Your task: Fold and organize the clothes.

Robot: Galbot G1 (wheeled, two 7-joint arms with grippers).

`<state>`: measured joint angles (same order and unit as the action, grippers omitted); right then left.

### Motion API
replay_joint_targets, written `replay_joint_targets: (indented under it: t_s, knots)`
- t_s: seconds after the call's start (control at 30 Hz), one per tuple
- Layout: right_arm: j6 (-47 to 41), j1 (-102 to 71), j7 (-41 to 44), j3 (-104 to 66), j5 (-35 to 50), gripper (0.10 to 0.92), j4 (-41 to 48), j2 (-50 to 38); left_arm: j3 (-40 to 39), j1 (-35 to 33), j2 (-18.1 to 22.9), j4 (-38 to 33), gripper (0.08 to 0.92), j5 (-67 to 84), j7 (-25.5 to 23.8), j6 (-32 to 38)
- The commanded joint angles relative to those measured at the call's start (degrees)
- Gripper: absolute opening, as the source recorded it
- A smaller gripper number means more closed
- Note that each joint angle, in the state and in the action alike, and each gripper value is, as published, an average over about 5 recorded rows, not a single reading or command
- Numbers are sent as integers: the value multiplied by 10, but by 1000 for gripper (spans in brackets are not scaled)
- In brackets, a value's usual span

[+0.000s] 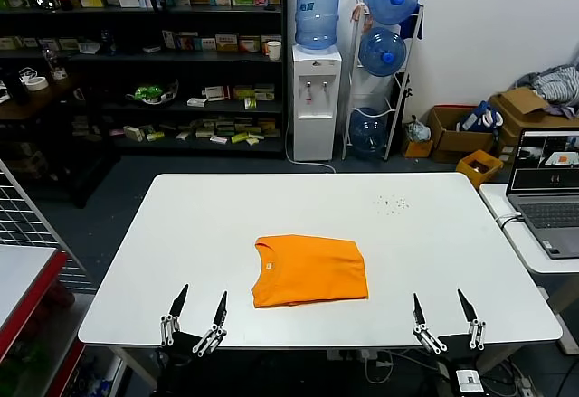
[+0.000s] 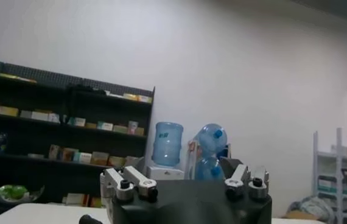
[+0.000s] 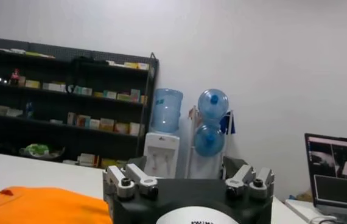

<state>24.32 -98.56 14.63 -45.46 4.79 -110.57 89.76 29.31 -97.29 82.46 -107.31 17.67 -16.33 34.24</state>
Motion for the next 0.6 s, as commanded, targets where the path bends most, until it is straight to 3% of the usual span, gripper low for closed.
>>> replay_joint_targets:
  t_s: [0.03,0.6]
  knots:
    - [13,-1,-2,-5,-11,823,-1,12,5,-4,6,4,823,-5,-8,11]
    - [-3,2,-3,-3,-11,823,-2,10,12,1,7,7,823,-19,-8,12]
